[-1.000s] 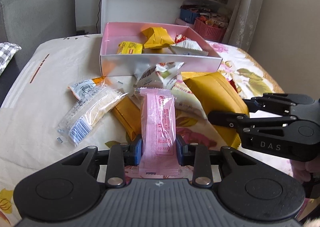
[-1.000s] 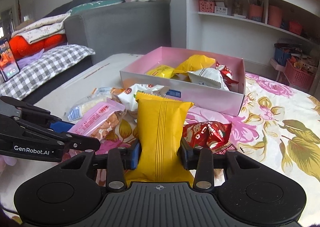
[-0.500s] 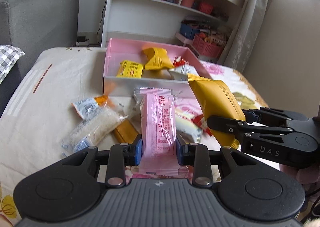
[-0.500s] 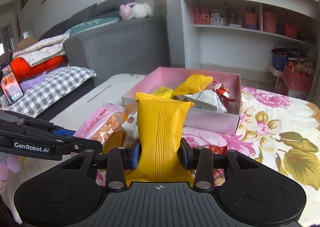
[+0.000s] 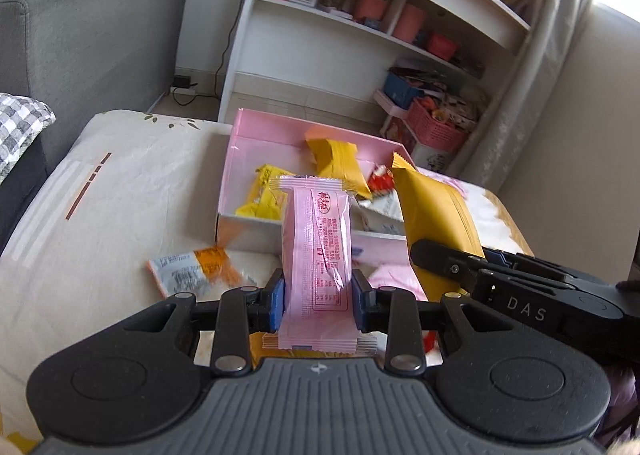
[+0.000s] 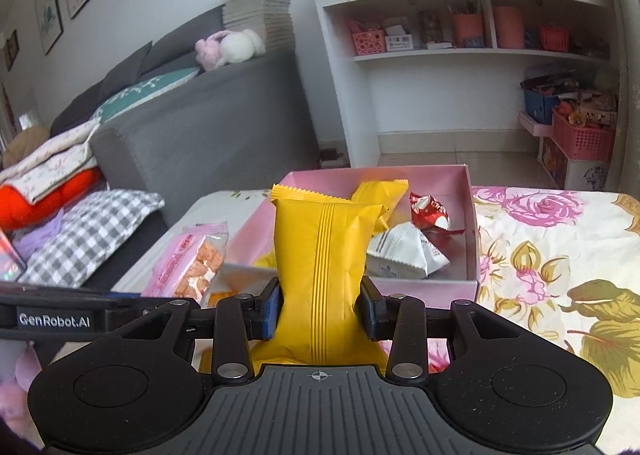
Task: Organize snacks
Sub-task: 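Carry both packs into the pink box and open both grippers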
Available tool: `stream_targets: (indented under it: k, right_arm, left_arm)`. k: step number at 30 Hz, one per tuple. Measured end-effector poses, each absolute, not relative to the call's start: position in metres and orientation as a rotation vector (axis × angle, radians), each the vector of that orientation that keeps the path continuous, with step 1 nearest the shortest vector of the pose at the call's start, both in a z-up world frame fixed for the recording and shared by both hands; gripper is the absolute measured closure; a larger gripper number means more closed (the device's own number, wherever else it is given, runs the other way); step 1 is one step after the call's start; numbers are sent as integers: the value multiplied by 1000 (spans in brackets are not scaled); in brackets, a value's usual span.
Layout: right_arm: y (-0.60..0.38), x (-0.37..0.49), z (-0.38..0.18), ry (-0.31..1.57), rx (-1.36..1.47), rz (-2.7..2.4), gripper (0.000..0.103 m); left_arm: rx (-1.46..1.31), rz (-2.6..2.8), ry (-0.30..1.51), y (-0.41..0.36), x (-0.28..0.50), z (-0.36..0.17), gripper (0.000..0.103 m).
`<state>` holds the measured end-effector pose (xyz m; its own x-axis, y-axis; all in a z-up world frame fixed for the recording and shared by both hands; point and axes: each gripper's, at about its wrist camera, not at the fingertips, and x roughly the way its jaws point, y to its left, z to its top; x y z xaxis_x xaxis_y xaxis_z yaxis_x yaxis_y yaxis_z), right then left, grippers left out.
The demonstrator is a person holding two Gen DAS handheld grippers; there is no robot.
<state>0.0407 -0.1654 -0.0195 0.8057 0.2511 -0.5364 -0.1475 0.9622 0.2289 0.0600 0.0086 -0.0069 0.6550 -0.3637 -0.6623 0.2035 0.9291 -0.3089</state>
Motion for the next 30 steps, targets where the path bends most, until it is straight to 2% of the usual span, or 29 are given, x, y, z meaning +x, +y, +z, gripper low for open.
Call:
stream_targets:
  k: [13,22,30]
  right_arm:
    - [-174,110,-25,658,422,213,65]
    - [-194,148,-42,700,577,227,65]
    - [-187,162,-57,756,545,246,65]
  left_arm:
    - [-242,-189,743,7,109,-16,73]
    - [-145,-253,754,1,157,-28,73]
    - [-81,-281,770,-5,188,-42,73]
